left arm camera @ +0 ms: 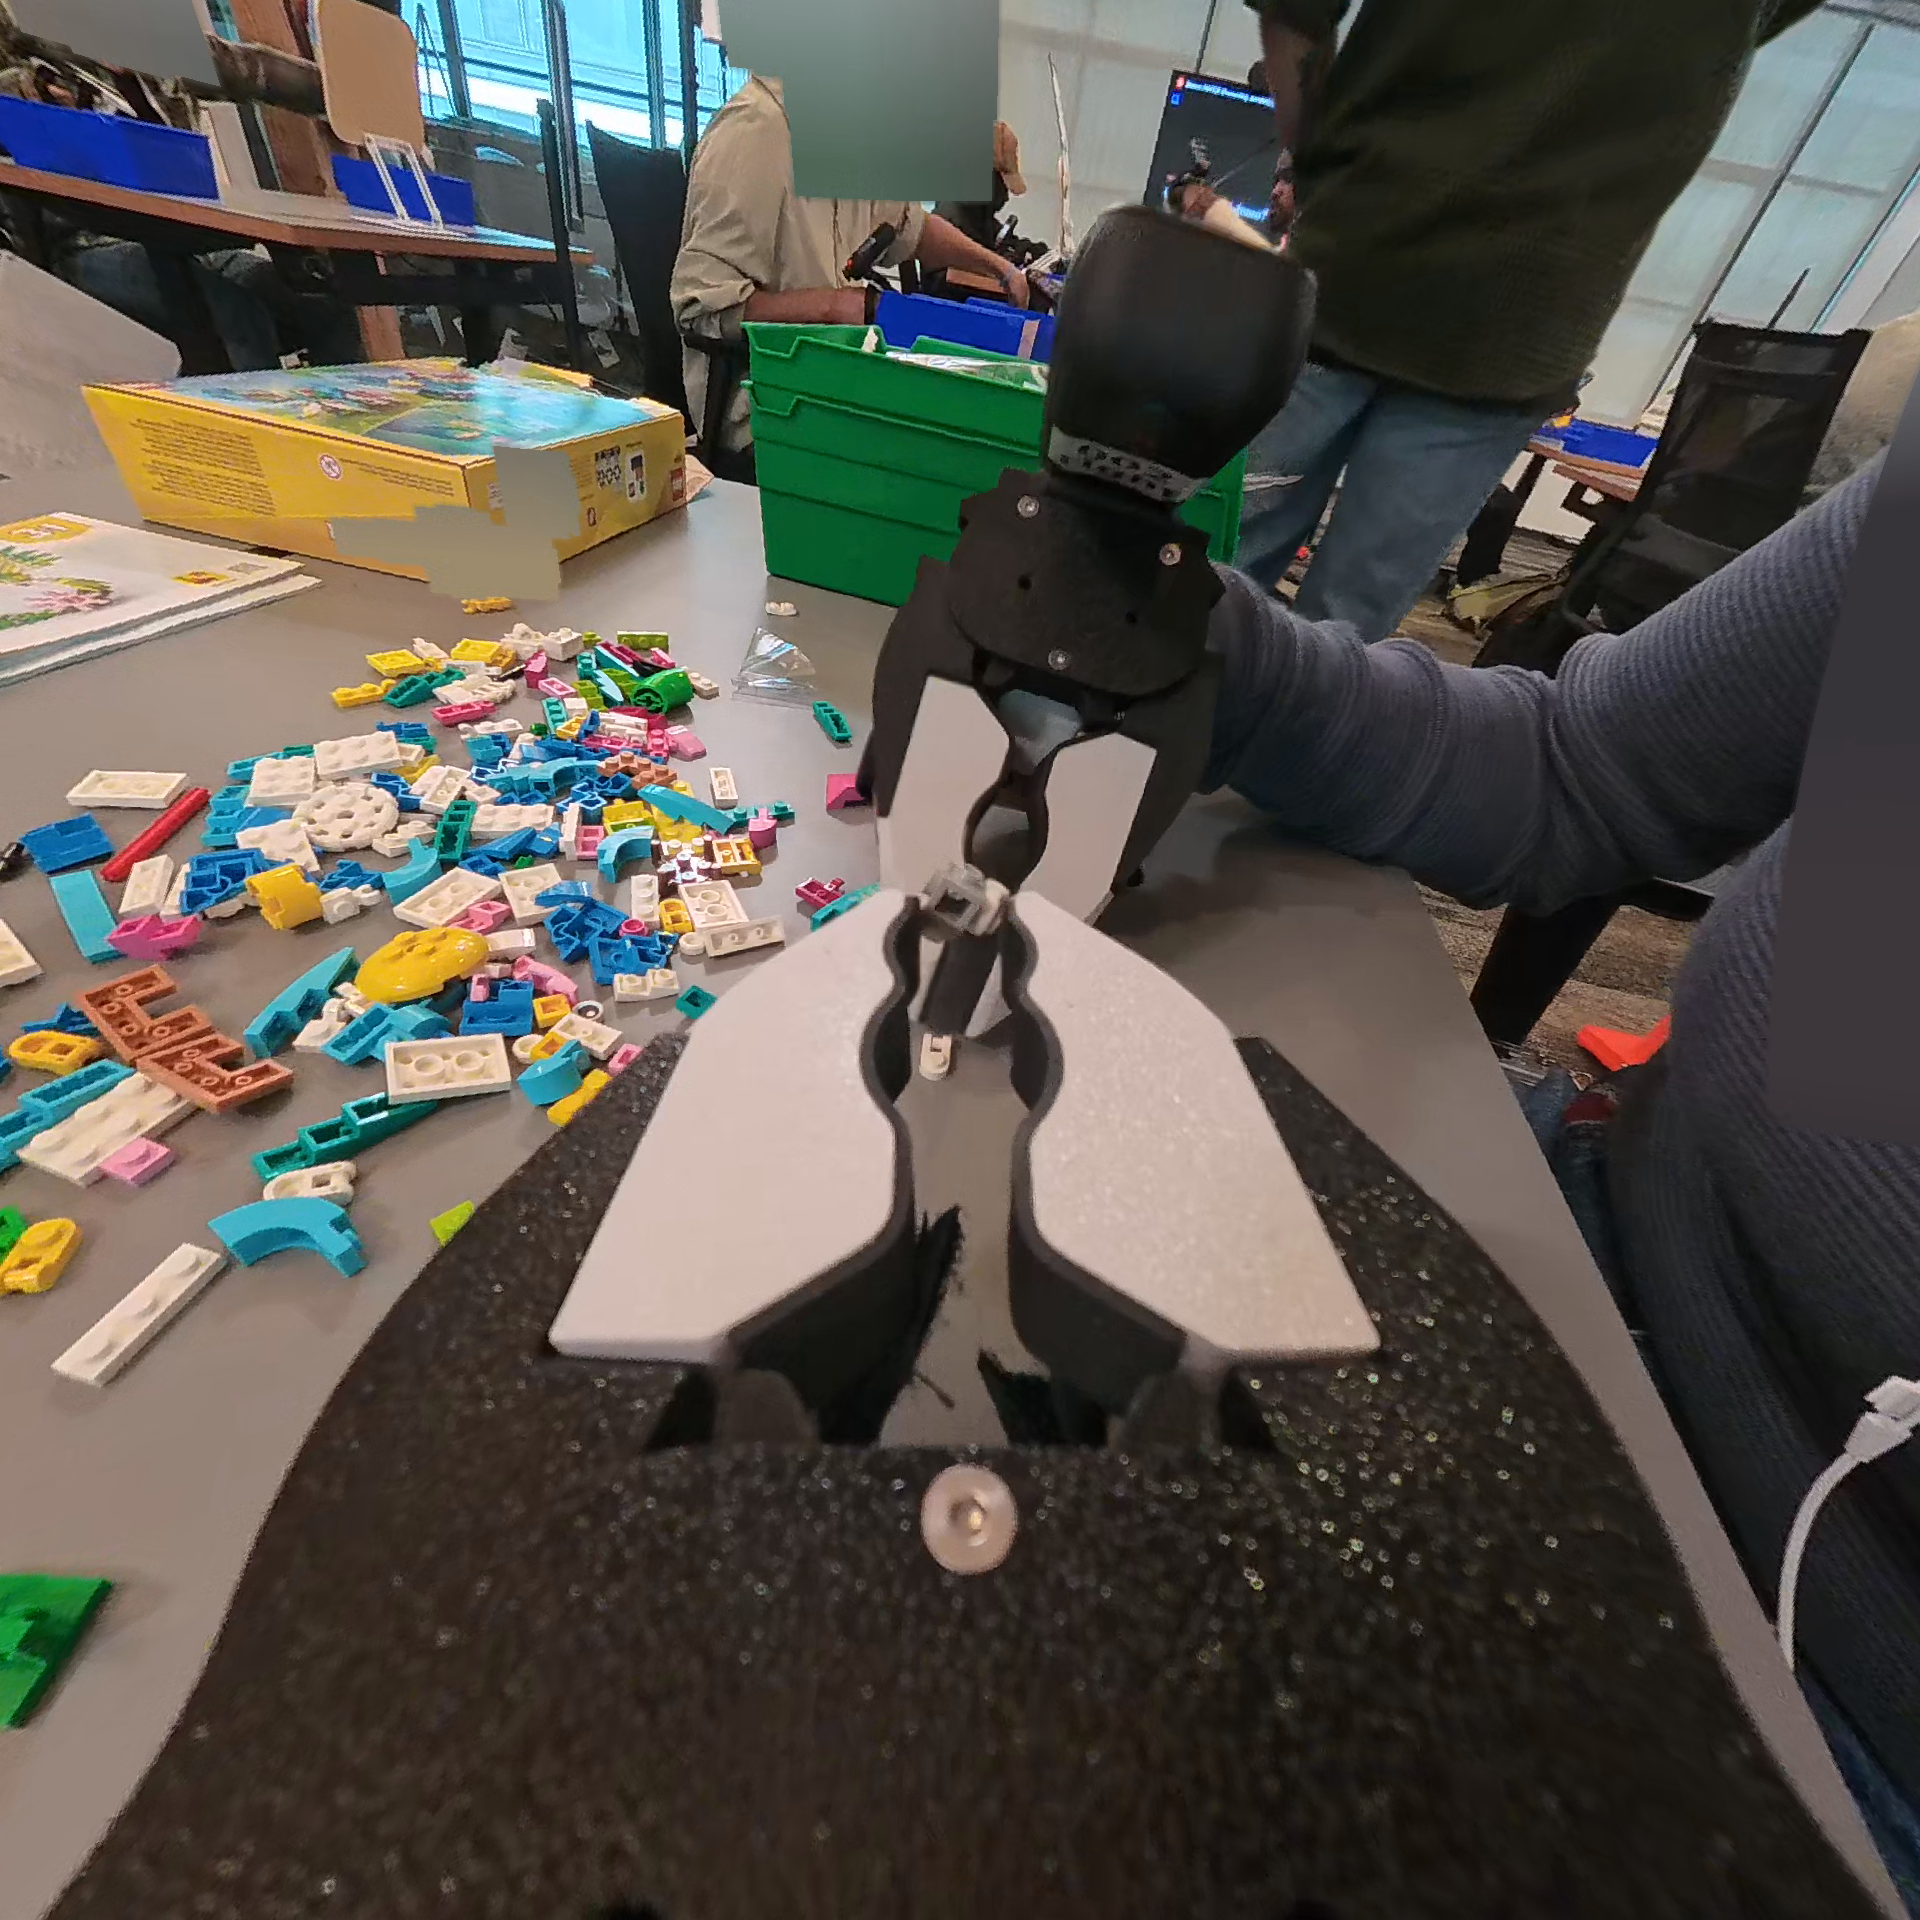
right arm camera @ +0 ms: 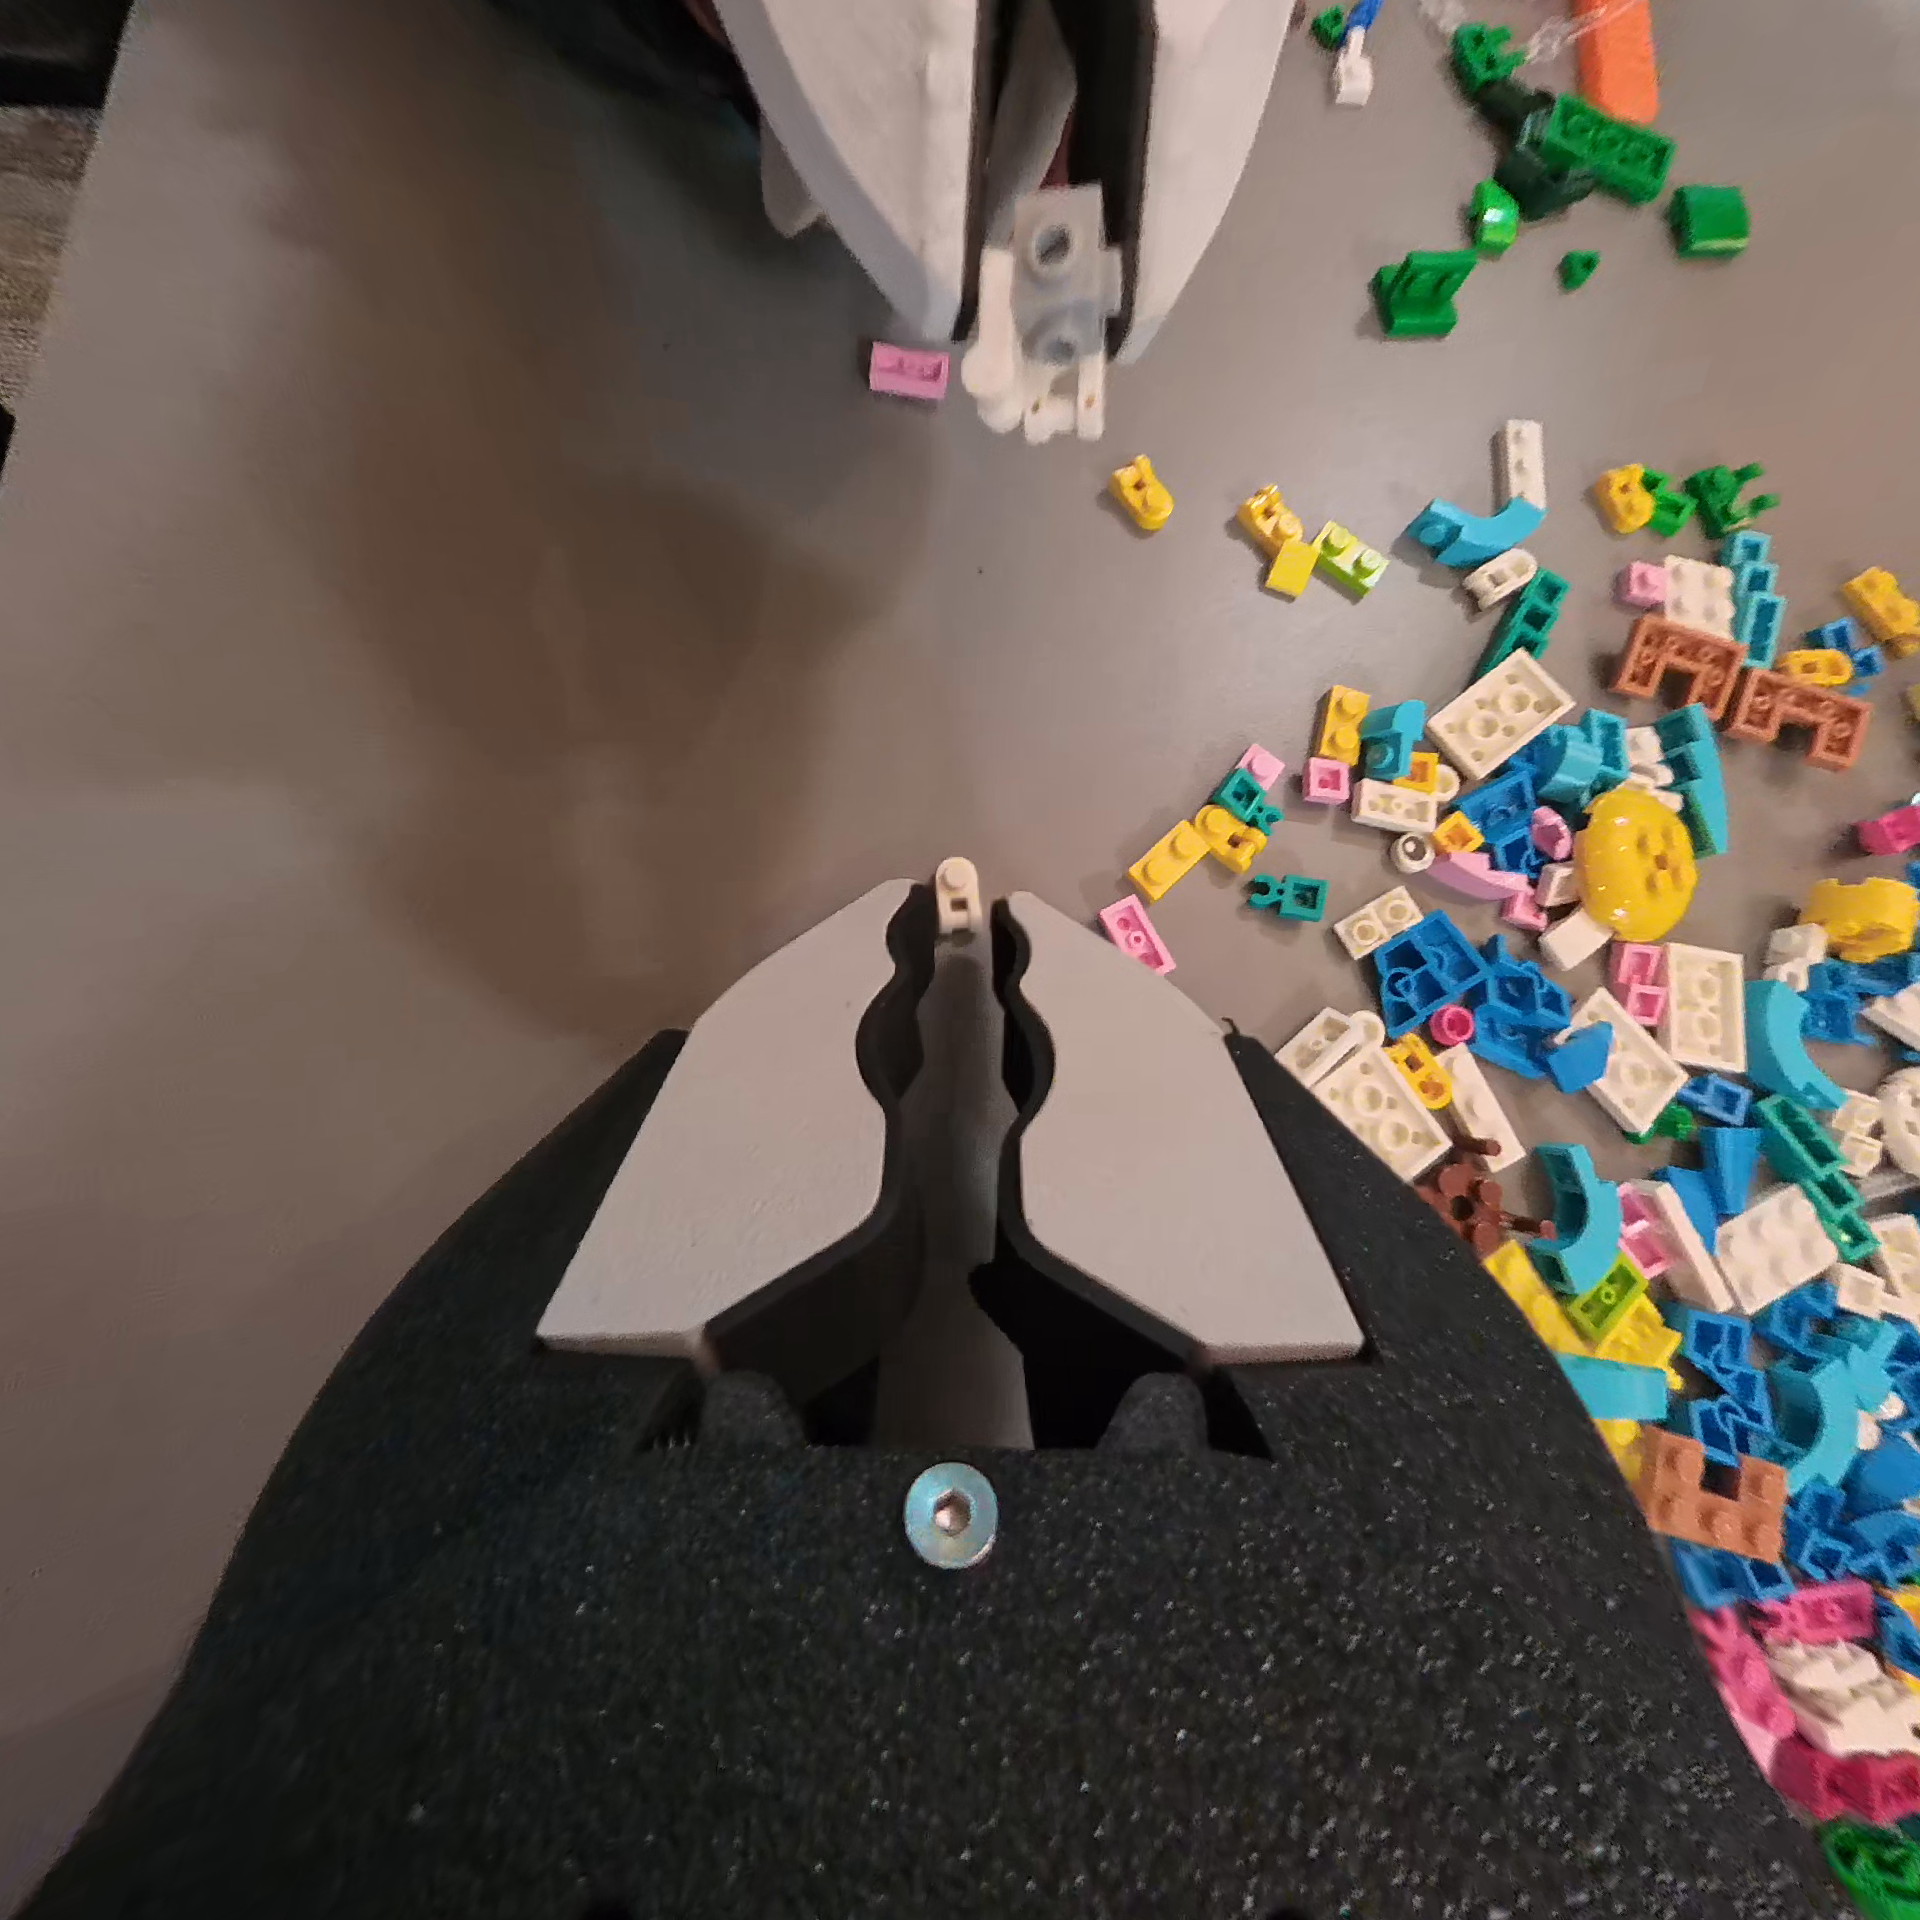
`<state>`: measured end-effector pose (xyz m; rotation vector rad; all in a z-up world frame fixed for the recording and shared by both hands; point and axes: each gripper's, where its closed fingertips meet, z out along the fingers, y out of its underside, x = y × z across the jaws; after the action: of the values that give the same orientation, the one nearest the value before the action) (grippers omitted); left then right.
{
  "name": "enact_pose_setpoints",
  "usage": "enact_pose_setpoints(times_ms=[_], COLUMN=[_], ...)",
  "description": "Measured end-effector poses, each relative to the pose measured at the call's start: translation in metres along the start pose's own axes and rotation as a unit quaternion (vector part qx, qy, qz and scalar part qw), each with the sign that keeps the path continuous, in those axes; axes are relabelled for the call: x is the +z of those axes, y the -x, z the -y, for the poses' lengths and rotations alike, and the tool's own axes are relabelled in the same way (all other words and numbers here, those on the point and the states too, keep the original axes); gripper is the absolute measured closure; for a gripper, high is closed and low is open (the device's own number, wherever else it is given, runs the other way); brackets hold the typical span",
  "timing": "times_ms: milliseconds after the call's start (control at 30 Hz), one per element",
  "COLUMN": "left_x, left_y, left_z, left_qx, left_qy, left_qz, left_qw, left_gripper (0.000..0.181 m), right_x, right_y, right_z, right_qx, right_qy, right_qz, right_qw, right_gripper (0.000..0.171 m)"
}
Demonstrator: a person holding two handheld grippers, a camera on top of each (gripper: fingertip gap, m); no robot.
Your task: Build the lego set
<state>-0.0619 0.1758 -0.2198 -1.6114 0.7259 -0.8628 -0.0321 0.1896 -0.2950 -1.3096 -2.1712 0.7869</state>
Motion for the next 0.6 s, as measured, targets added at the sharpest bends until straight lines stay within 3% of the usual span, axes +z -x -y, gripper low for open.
enact_pose_setpoints(times_ms=[467, 600], left_x=[0.005, 0.006], left_y=[-0.012, -0.015], left_z=[0.005, 0.016], left_qx=[-0.011, -0.033], left_qy=[-0.025, -0.076], left_qz=[-0.013, 0.010], left_qw=[1.000, 0.997], left_gripper=[0.168, 0.168], right_x=[0.006, -0.021], right_y=[0.000, -0.015], right_z=[-0.003, 0.022], right_qx=[-0.004, 0.017], right_qy=[0.008, -0.067], right_qz=[0.009, -0.036], right_qw=[1.000, 0.997], right_gripper=[0.163, 0.164])
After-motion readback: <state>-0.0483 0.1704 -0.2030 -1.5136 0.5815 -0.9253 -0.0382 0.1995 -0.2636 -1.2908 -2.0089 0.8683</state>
